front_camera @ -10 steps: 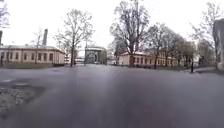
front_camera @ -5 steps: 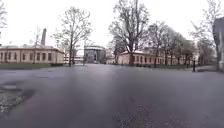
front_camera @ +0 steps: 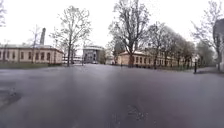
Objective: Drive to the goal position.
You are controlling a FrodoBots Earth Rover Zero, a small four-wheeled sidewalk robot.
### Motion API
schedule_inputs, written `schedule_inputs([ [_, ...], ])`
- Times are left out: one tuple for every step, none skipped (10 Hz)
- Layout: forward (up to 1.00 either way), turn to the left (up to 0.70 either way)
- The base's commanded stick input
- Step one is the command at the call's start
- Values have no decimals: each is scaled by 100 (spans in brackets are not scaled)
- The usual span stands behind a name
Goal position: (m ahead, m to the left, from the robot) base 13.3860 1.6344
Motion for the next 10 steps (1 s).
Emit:
schedule_inputs([
  [85, 0],
  [85, 0],
  [85, 0],
  [85, 0],
  [85, 0],
  [85, 26],
  [85, 34],
  [85, 17],
  [85, 8],
  [85, 1],
])
